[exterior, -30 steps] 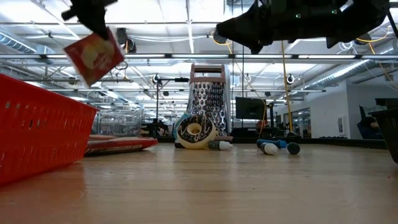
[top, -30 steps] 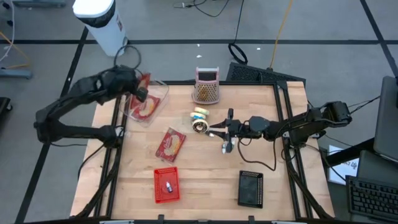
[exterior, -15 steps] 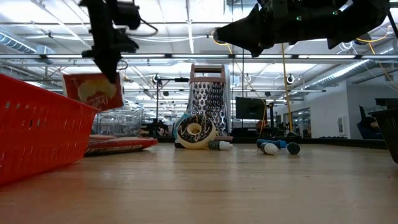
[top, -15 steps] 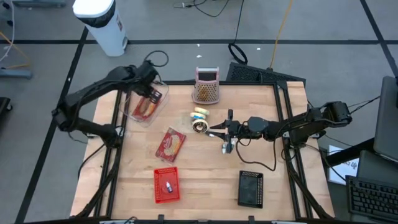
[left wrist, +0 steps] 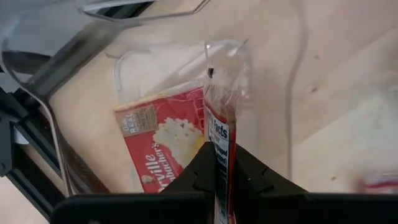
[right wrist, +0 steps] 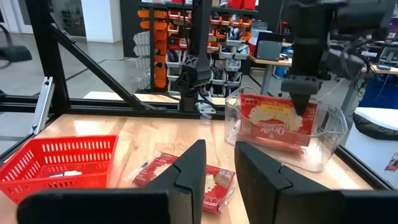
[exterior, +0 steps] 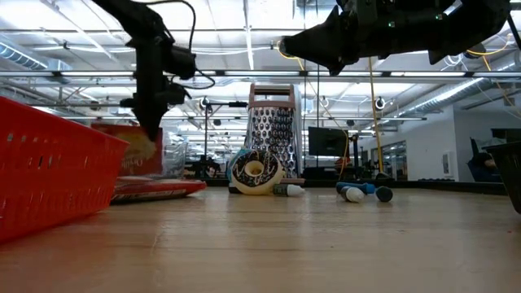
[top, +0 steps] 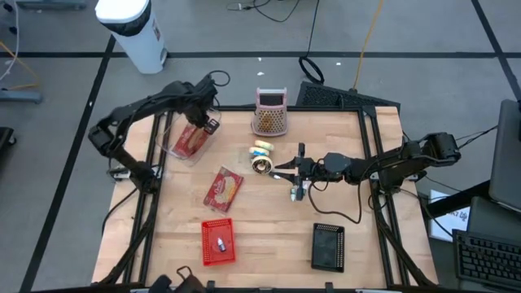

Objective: Pick & Place Food Item
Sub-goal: Put the right red popcorn bag into the transparent bin, then put the right blue food coloring bottle into the red bin

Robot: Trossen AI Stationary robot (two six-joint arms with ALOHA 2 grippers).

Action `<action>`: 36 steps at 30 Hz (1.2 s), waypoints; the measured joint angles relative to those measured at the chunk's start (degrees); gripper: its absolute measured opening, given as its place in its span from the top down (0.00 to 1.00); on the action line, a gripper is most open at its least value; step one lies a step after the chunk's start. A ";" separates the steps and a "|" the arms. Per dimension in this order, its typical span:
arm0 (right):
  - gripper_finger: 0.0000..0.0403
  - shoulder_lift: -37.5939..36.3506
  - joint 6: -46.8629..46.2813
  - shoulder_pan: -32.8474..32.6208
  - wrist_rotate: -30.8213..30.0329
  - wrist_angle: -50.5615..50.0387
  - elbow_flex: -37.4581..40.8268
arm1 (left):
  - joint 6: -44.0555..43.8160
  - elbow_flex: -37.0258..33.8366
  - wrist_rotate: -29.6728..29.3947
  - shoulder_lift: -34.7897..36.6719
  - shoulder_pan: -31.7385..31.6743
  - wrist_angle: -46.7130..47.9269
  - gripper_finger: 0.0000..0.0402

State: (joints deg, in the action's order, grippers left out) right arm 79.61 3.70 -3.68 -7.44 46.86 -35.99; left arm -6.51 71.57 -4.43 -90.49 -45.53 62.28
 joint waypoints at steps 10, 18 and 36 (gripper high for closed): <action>0.82 0.00 0.00 0.00 0.00 -0.01 0.02 | 0.38 0.00 1.43 -4.58 -1.36 -0.01 0.89; 0.81 0.00 -0.01 0.00 0.00 -0.05 0.02 | -4.15 0.00 -3.65 -4.75 -1.34 0.84 0.73; 0.80 0.02 -0.02 0.00 0.00 -0.21 0.04 | -0.26 1.08 -13.80 -1.71 -1.32 5.68 0.36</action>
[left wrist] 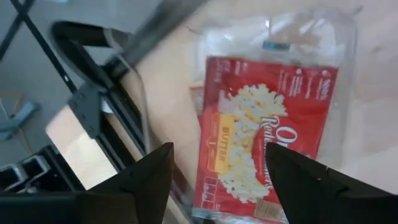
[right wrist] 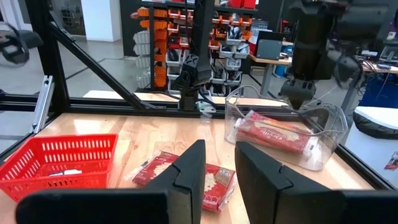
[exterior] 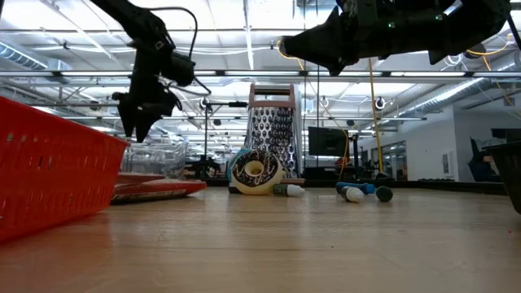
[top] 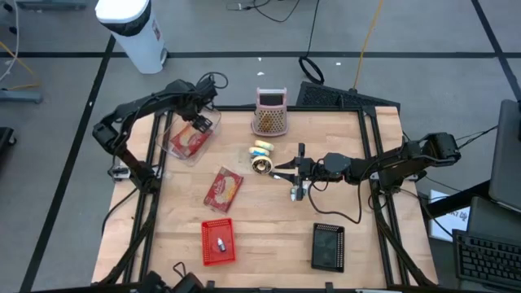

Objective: Pick & Place Food Item
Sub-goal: Put the right blue food coloring bottle into the red bin

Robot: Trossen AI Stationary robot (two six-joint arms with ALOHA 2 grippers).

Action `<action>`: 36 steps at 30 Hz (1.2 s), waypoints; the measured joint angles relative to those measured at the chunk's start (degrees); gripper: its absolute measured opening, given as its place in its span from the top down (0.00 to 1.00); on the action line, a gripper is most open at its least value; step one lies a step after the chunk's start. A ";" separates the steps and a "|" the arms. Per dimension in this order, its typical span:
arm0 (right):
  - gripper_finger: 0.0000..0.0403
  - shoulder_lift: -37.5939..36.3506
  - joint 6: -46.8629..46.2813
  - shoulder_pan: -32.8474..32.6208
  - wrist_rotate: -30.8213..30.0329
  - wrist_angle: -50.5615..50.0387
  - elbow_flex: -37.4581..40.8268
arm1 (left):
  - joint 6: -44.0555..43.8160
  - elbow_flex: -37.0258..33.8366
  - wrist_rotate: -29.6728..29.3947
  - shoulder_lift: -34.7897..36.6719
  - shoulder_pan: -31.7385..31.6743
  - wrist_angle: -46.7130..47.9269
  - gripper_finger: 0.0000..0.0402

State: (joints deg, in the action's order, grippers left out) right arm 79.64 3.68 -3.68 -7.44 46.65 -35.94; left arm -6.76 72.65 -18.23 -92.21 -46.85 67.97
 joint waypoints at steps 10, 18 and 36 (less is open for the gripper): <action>0.80 0.00 -0.02 0.17 -0.02 -2.90 0.00 | -3.00 1.08 4.77 13.29 4.76 -6.45 0.37; 0.77 0.01 -8.12 5.74 1.78 -12.57 0.00 | -3.67 0.97 8.43 23.67 16.09 -22.17 0.35; 0.29 5.38 -12.61 9.43 1.67 -19.85 0.00 | -7.94 -27.53 24.41 27.52 28.46 -68.44 0.39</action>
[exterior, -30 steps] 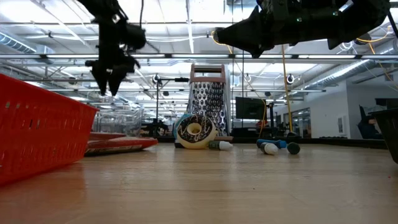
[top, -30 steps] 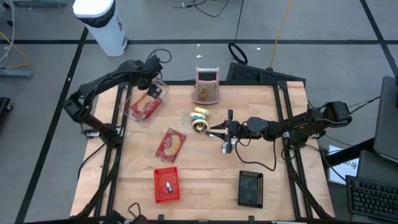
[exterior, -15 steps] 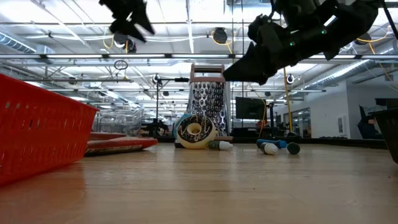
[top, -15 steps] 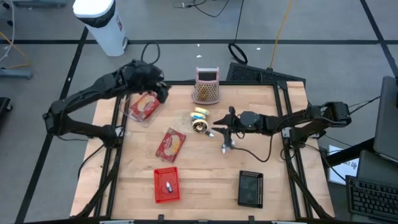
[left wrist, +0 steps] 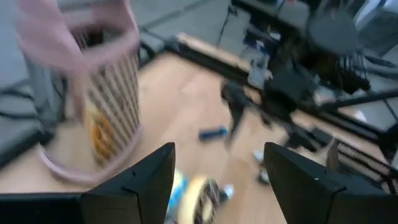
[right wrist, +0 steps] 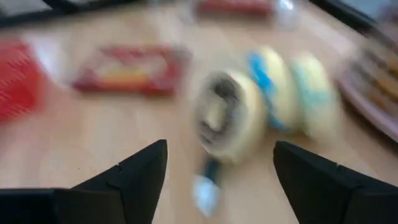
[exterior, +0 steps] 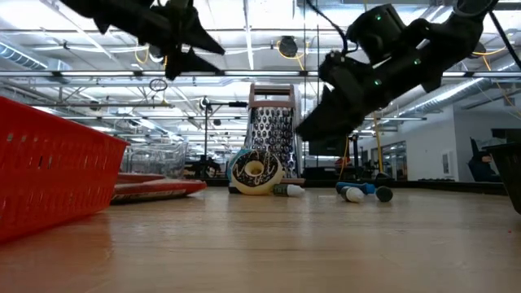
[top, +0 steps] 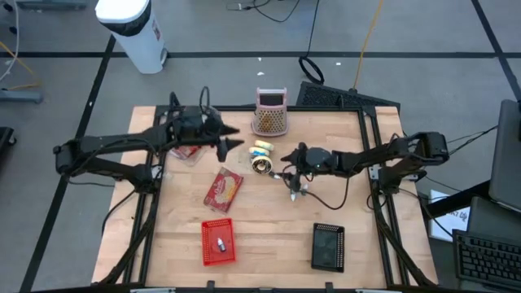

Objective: Pick & Place Food Item
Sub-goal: Put the right blue food coloring bottle into the red bin

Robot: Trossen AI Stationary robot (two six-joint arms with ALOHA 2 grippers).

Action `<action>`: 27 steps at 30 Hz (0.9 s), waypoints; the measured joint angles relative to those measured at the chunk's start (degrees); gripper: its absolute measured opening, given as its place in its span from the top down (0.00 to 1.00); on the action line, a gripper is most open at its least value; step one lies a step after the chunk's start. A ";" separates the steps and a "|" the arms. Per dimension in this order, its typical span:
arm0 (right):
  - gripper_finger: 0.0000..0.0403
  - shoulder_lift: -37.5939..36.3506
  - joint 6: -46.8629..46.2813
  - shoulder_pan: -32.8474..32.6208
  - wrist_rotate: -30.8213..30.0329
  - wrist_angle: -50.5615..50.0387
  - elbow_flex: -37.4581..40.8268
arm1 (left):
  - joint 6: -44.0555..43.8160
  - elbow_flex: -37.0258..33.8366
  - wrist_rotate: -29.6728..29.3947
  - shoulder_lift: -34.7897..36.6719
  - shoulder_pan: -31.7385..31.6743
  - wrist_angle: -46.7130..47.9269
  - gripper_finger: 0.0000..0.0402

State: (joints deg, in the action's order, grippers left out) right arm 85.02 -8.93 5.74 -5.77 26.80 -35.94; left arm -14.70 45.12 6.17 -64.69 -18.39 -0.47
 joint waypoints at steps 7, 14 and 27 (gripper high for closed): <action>0.34 -4.99 -2.04 4.24 -10.86 -22.34 -0.04 | -2.14 -5.17 -2.12 -0.90 3.40 -6.79 0.39; 0.39 -3.40 -0.66 7.10 -6.03 -24.74 1.83 | -1.57 -6.42 -3.36 -3.62 5.55 -11.59 0.39; 0.50 -3.50 -1.21 8.91 -5.84 -21.68 7.48 | -0.95 -6.43 -3.28 -12.94 7.82 -18.29 0.39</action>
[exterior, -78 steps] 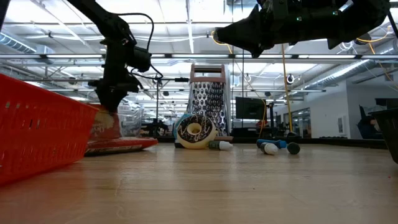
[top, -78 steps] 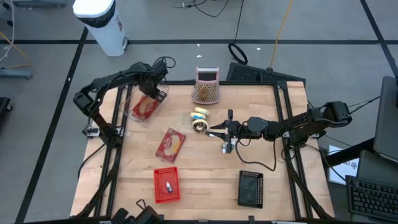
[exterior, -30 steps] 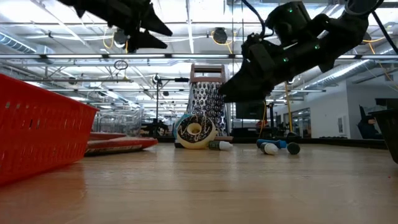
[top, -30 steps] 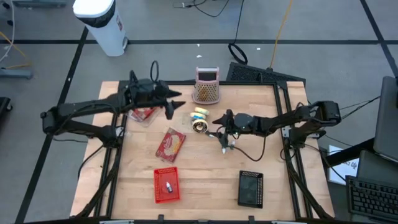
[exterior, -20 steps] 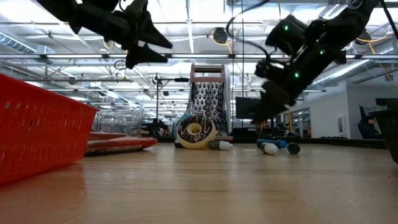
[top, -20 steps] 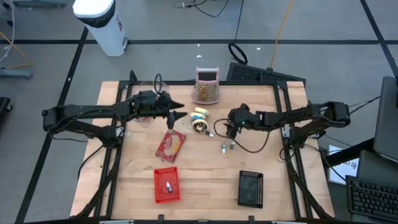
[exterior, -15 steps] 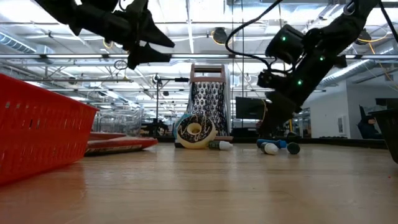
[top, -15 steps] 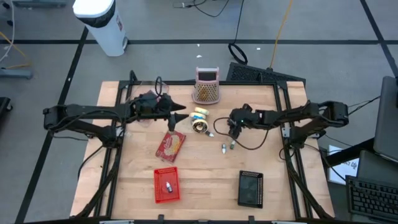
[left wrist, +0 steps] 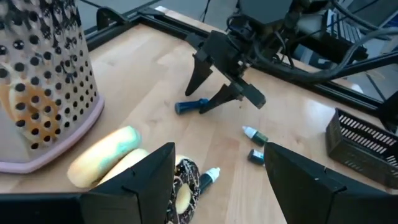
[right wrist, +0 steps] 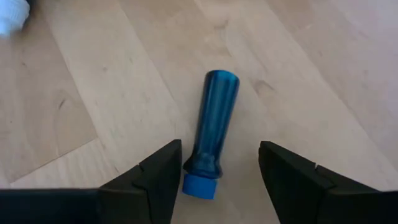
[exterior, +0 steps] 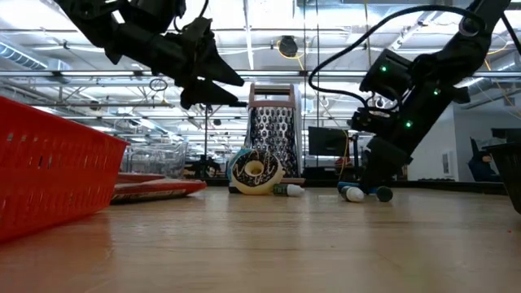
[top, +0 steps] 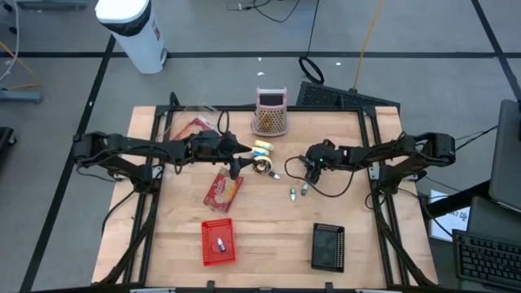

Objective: Pick & Place Food Item
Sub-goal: Put the right blue food coloring bottle into the red bin

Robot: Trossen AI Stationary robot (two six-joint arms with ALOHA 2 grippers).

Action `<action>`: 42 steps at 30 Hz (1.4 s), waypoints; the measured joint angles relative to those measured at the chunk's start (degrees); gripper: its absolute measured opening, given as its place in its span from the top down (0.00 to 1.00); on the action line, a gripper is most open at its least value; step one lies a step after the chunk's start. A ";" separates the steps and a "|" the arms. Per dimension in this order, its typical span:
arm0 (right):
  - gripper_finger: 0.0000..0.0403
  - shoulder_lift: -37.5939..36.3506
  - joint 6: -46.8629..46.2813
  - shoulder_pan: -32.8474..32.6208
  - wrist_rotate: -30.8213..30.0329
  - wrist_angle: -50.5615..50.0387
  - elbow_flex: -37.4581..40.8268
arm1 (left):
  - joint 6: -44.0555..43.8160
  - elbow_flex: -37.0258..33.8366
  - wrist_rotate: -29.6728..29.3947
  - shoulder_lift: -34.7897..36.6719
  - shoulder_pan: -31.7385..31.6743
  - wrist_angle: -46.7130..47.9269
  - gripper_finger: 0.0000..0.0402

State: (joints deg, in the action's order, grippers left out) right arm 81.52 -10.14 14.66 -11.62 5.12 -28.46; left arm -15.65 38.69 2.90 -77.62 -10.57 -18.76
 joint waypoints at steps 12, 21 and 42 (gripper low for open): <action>0.71 -0.04 -0.34 0.00 2.84 8.64 4.52 | -0.10 0.00 0.09 -0.94 0.33 -3.99 0.39; 0.84 -0.24 -0.12 -0.15 3.42 13.69 4.69 | -1.69 0.00 0.08 -0.94 0.42 -3.91 0.39; 0.81 -6.94 0.07 -10.82 20.84 50.35 4.60 | 3.94 0.31 -0.16 -11.88 7.14 -30.60 0.39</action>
State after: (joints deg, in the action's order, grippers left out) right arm 74.57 -10.07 3.83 9.22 55.47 -23.86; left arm -11.70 39.00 2.74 -89.50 -3.43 -49.36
